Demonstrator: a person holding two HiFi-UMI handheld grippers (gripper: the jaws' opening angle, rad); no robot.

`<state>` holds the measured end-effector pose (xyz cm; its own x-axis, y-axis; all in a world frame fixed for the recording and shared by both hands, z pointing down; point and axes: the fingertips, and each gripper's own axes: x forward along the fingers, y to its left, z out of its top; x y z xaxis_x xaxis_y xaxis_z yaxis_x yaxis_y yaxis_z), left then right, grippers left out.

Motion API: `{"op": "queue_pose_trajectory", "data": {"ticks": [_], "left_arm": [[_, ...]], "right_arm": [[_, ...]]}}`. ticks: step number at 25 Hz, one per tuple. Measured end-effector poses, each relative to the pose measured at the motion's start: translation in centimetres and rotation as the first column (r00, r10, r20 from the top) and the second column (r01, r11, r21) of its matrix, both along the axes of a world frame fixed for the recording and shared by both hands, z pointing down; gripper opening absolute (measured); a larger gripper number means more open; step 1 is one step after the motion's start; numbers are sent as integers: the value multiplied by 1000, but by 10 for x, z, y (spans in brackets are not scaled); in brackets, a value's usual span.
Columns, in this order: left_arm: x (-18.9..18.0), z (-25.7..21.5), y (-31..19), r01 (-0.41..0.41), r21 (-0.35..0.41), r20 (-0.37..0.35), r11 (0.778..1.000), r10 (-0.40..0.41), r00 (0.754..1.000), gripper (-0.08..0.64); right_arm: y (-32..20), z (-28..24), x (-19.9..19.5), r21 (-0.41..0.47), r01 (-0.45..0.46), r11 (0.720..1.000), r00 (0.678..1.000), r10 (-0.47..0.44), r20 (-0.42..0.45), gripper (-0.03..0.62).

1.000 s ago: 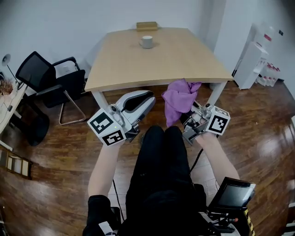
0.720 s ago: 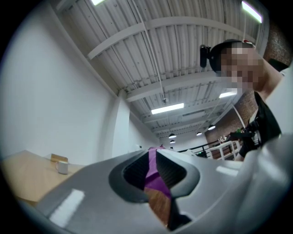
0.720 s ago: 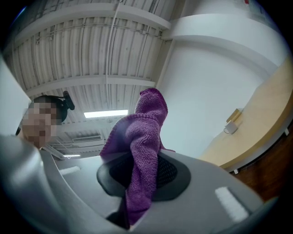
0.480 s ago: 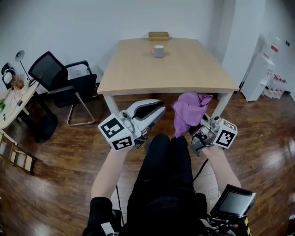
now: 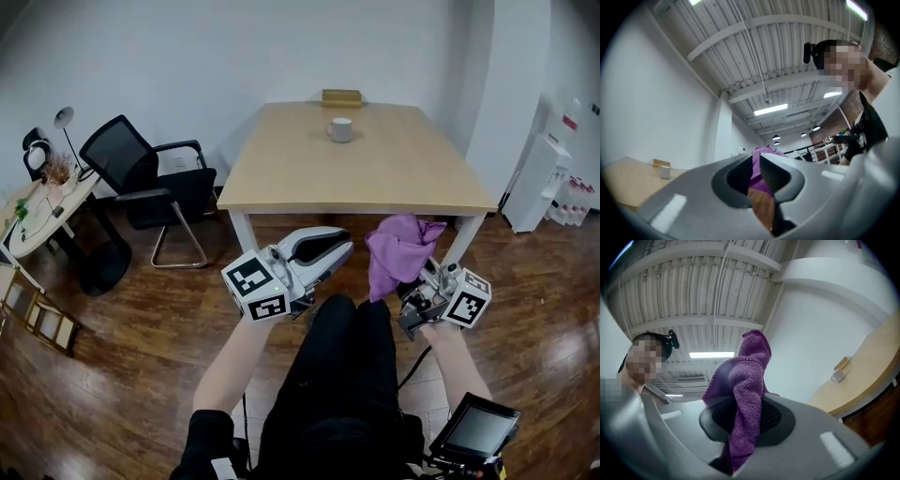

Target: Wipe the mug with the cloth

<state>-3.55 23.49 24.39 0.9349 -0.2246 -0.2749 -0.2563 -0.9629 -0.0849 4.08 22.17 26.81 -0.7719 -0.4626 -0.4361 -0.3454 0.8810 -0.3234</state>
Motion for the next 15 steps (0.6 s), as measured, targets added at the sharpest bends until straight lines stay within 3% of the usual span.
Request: {"op": "queue_pose_trajectory", "data": {"ticks": [15], "left_arm": [[2, 3, -2, -12, -9, 13, 1000, 12, 1000, 54]], "right_arm": [[1, 0, 0, 3, -8, 1000, 1000, 8, -1, 64]]}}
